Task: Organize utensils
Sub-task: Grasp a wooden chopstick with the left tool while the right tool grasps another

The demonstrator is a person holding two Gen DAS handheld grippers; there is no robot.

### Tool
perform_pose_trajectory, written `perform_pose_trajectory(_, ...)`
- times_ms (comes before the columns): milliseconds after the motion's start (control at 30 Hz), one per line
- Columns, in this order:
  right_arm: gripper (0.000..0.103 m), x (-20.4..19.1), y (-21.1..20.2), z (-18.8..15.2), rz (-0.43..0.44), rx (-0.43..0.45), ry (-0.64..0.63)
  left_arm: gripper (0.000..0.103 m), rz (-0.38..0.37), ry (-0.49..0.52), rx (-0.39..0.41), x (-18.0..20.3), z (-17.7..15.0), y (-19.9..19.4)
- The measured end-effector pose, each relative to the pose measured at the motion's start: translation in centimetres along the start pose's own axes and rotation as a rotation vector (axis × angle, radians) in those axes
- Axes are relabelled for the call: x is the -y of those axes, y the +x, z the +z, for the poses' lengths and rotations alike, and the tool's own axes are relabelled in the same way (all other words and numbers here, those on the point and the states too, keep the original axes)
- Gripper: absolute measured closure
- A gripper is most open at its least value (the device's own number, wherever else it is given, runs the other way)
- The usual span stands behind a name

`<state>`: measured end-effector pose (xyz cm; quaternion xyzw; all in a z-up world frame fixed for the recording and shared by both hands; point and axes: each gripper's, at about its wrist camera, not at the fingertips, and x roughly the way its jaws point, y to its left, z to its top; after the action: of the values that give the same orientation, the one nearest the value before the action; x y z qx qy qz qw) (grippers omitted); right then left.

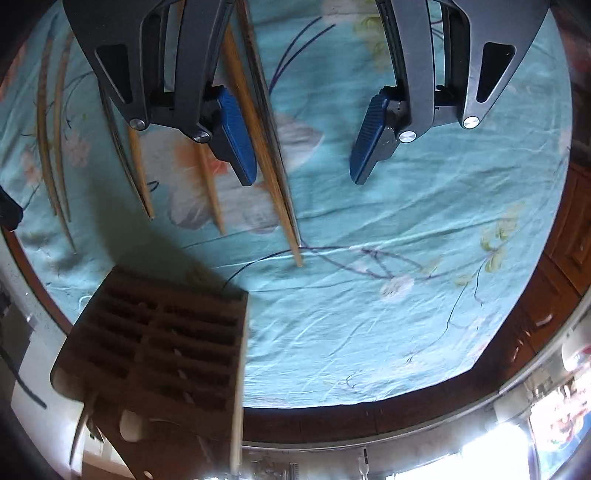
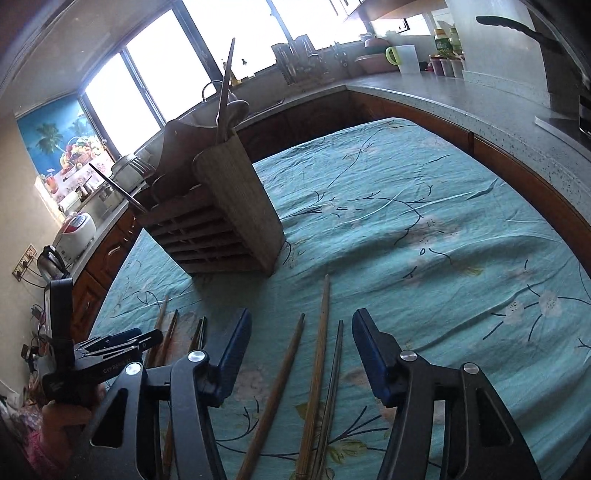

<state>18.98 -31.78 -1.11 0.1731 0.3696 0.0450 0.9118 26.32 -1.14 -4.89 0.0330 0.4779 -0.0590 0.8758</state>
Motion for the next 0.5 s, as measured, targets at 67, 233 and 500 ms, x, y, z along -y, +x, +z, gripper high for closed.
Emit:
perform_pose_trajectory(67, 0.045, 0.1, 0.0, 0.1, -0.003, 0.003, 0.0, 0.05, -0.022, -0.021, -0.006, -1.0, -0.1, -0.3)
perform_pose_trajectory(233, 0.056, 0.2, 0.7, 0.3, -0.014, -0.016, -0.01, 0.052, -0.084, -0.091, 0.019, -2.7, 0.1, -1.1)
perform_pose_trajectory(500, 0.068, -0.1, 2.2, 0.5, -0.041, -0.054, -0.045, 0.056, -0.161, 0.033, 0.024, 2.1, 1.7, -1.7)
